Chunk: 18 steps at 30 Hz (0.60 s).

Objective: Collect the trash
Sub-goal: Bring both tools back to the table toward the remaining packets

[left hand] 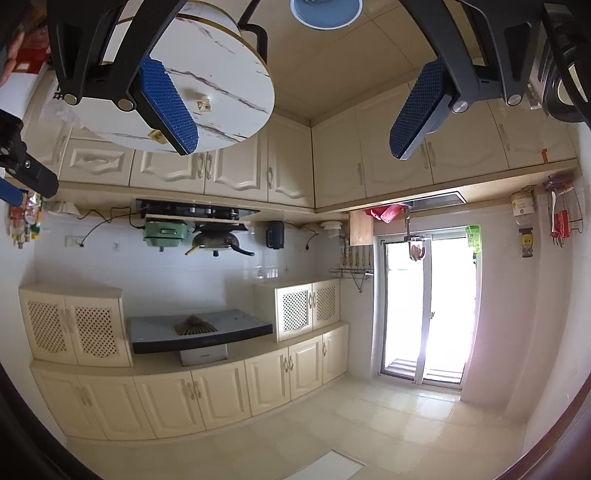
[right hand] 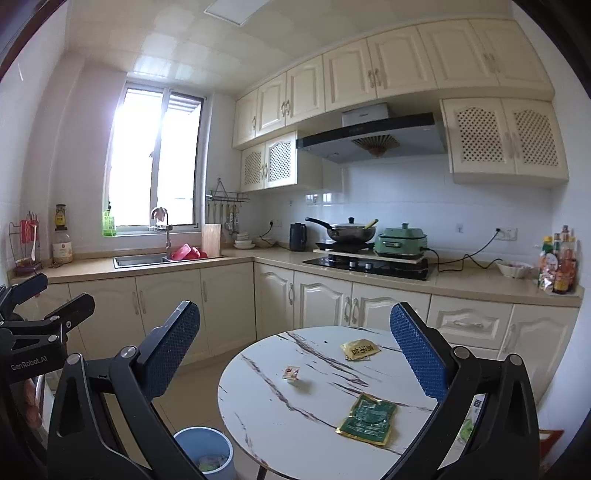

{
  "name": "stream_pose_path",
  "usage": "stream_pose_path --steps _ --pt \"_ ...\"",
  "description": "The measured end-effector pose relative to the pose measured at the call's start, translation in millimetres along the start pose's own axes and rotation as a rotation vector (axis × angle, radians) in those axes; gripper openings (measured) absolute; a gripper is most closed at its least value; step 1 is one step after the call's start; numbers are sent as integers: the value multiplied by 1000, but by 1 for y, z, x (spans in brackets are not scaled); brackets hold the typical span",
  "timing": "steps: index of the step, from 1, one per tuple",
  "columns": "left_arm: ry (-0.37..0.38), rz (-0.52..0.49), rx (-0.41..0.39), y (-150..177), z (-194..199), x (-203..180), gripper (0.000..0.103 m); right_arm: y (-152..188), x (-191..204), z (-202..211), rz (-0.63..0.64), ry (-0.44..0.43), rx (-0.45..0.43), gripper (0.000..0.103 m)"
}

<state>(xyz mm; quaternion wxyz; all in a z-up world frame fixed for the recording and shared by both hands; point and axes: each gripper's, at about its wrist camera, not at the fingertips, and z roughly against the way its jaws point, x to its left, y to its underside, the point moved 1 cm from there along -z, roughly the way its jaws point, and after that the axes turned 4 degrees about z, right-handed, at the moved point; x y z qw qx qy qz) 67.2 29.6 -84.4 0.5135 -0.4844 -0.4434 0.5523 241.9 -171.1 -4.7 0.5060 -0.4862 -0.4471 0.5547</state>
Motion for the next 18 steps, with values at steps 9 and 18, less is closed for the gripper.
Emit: stream_pose_path --steps 9,18 --pt "-3 -5 110 2 -57 2 102 54 -60 -51 -116 80 224 103" --pt "68 -44 300 -22 -183 -31 102 136 -109 -122 -225 102 484 103"
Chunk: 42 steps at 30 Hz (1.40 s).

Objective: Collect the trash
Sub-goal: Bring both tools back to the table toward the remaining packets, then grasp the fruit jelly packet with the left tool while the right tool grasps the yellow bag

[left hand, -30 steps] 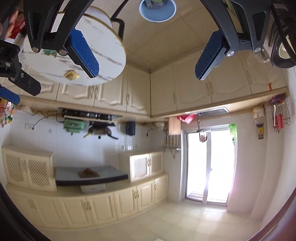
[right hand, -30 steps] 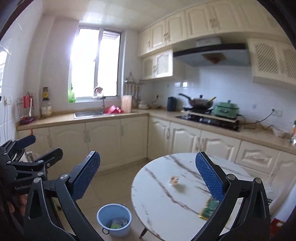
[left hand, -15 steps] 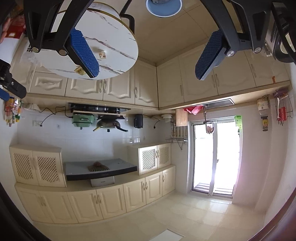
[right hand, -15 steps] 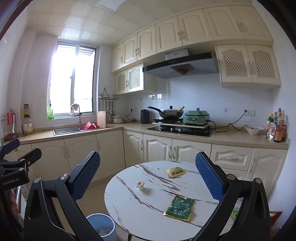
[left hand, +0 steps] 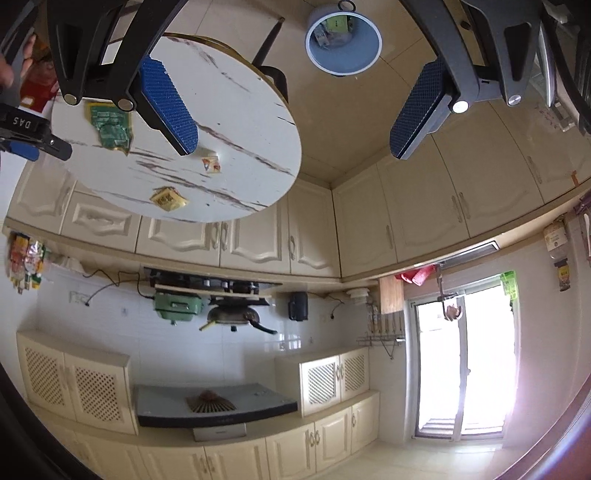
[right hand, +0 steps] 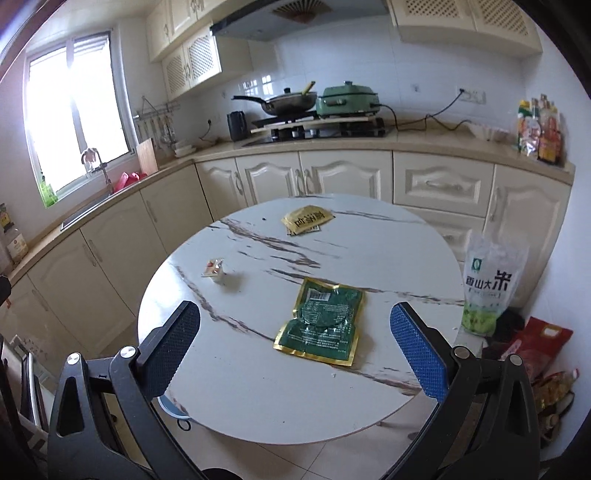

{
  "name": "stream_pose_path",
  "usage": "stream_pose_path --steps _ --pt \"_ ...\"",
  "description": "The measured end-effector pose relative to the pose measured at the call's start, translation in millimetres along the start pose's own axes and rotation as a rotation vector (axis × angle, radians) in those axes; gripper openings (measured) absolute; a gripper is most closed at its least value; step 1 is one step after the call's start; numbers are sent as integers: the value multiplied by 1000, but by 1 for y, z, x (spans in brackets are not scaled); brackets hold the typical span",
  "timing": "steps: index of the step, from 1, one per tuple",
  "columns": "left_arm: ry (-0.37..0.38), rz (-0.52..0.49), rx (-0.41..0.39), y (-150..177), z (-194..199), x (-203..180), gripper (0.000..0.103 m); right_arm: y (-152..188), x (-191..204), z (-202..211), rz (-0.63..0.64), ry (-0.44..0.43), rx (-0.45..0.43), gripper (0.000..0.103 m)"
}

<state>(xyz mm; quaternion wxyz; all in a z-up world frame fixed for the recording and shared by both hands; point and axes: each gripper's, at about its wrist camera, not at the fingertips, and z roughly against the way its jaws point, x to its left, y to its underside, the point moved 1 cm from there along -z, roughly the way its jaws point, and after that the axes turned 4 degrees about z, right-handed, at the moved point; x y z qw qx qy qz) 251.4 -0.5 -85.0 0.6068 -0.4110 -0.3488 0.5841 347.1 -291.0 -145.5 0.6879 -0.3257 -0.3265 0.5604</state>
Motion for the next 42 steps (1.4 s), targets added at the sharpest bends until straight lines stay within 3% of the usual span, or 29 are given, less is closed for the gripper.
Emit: stream_pose_path --steps 5,11,16,19,21,23,26,28,30,34,39,42 --pt "111 -26 153 -42 -90 -29 102 -23 -14 -36 37 12 47 103" --pt "168 -74 338 -78 -200 -66 102 -80 -29 -86 93 28 72 103" --pt "200 -98 427 -91 -277 -84 99 -115 -36 -155 153 12 146 103" --pt "208 -99 446 -98 -309 -83 93 -127 -39 -202 177 -53 186 103" --pt "223 -92 461 -98 -323 -79 79 -132 -40 -231 180 -75 216 103" --pt "234 -87 491 -97 -339 -76 56 -137 -41 -259 183 -92 238 103" --pt "266 -74 519 -96 -359 -73 34 -141 -41 -297 201 -105 270 103" --pt "263 -85 507 -97 -365 -71 26 -144 -36 -317 214 -113 277 103" --pt "273 -94 494 -97 -371 -72 26 -145 -32 -336 203 -149 305 103" --pt "258 -119 474 -96 -380 -72 25 -138 -26 -372 201 -140 362 103" --pt "242 -134 459 -88 -379 -78 25 -129 -15 -387 243 -156 383 102" --pt "236 -132 452 -81 -374 -79 25 -125 -13 -384 298 -105 380 87"
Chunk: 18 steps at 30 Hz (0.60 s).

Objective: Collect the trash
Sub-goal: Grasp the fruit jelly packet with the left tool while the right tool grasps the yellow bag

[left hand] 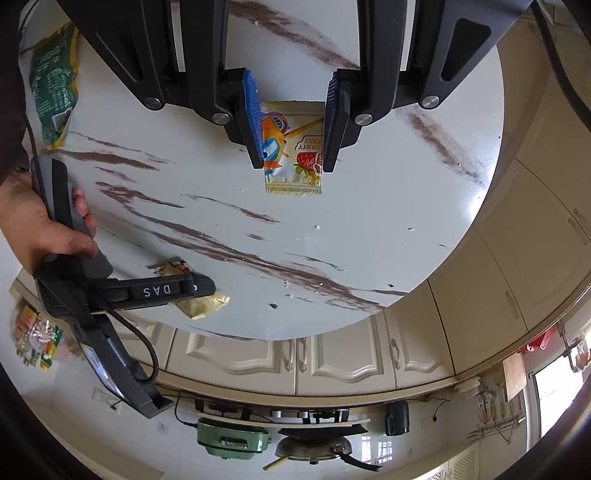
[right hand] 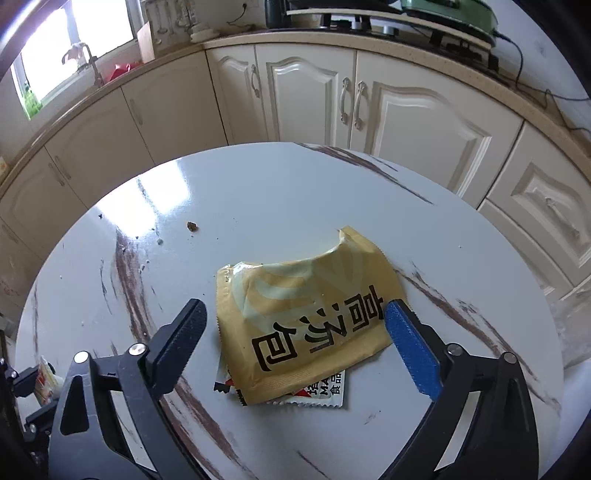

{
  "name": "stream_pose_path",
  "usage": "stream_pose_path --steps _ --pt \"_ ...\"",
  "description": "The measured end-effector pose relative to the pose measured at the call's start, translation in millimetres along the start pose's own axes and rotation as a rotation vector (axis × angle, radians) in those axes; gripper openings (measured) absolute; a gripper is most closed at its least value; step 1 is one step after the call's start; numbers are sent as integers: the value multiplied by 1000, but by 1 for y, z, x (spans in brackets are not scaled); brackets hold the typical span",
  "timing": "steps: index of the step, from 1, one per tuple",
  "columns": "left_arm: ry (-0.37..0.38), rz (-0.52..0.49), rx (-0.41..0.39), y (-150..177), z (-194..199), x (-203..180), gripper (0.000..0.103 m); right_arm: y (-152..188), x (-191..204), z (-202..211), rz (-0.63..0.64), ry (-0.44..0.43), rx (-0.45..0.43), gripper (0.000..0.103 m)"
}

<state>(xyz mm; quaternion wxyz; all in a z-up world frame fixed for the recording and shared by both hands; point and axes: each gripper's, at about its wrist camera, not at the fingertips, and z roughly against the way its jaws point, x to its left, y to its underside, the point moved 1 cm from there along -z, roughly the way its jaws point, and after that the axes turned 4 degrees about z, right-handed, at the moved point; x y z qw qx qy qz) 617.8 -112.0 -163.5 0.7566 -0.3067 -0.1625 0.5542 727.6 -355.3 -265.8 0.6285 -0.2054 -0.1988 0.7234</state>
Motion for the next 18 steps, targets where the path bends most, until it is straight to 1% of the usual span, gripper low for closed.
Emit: stream_pose_path --steps 3,4,5,7,8,9,11,13,18 --pt "8 -1 -4 3 7 -2 25 6 -1 11 21 0 -5 59" --pt "14 -2 -5 4 10 -3 25 9 1 17 32 9 -13 54" --pt "21 -2 -7 5 14 -3 25 11 1 25 30 6 -27 42" --pt "26 -2 -15 7 24 -6 25 16 -2 40 6 -17 -38 35" --pt "29 1 -20 9 29 -7 25 18 -3 48 -6 -34 -54 26" --pt "37 1 -24 11 34 -8 25 22 -5 58 -15 -45 -67 22" --pt "41 8 -29 15 43 -12 25 31 -8 75 -41 -85 -83 17" --pt "47 10 -31 20 53 -13 25 44 -9 88 -59 -125 -79 16" --pt "69 21 -36 35 77 -19 25 76 -4 117 -67 -158 -84 14"
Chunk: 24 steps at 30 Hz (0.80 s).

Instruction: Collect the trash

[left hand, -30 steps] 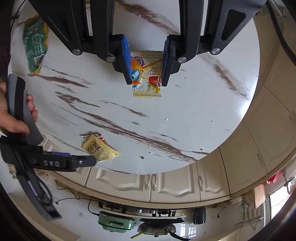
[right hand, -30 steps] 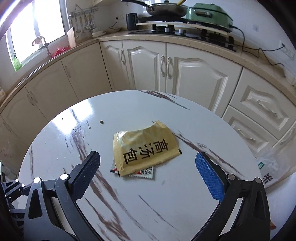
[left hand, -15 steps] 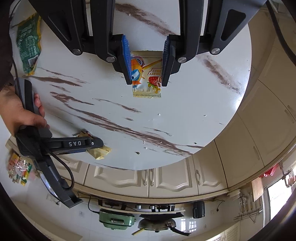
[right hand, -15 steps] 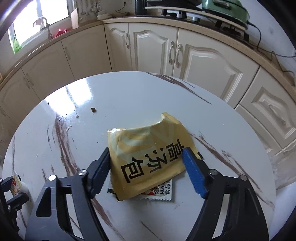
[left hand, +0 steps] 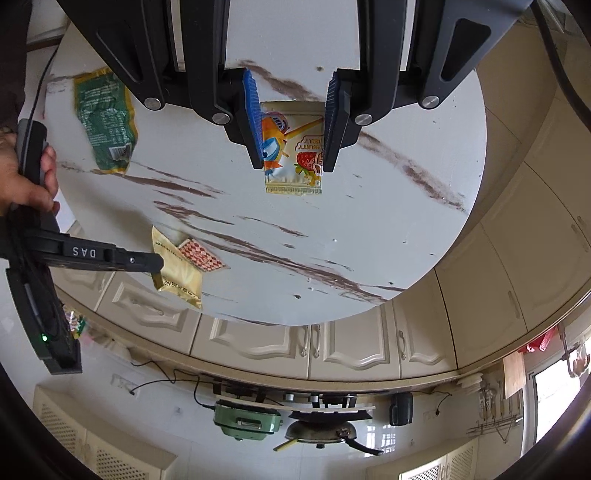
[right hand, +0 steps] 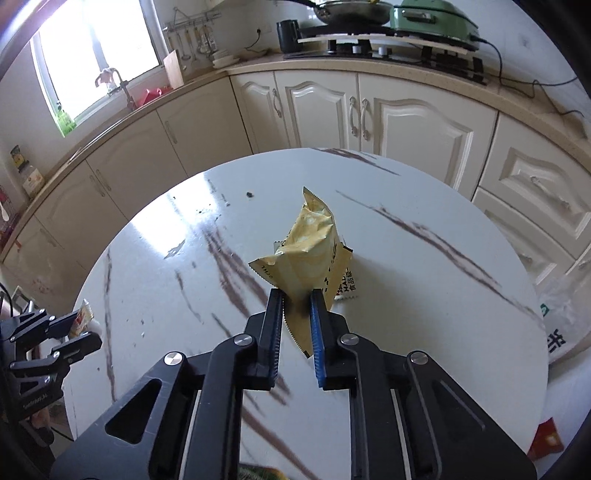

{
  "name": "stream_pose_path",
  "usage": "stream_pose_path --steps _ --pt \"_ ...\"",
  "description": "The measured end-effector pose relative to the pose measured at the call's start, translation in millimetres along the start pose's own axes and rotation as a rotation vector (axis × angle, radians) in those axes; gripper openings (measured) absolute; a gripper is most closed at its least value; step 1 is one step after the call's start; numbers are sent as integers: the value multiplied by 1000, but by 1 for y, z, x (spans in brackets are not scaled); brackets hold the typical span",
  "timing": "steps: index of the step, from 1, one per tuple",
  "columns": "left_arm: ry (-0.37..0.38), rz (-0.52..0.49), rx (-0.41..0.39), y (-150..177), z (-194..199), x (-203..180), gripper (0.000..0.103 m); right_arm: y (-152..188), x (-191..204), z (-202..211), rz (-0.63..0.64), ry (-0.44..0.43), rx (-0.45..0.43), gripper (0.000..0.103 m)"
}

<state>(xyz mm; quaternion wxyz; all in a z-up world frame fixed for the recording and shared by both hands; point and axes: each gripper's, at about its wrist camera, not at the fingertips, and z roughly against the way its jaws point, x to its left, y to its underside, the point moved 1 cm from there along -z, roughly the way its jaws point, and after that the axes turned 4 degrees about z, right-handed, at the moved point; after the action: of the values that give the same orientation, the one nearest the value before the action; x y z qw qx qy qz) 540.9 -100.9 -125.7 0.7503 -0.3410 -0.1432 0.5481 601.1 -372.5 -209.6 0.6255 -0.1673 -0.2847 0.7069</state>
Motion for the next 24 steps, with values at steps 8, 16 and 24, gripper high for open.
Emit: stream_pose_path --steps 8,16,24 --pt "53 26 -17 23 45 -2 25 33 38 59 33 -2 -86 12" --pt "62 39 -33 49 87 4 25 61 81 97 69 -48 -141 11" --pt "76 38 -46 65 119 5 25 68 122 103 114 -86 -147 10"
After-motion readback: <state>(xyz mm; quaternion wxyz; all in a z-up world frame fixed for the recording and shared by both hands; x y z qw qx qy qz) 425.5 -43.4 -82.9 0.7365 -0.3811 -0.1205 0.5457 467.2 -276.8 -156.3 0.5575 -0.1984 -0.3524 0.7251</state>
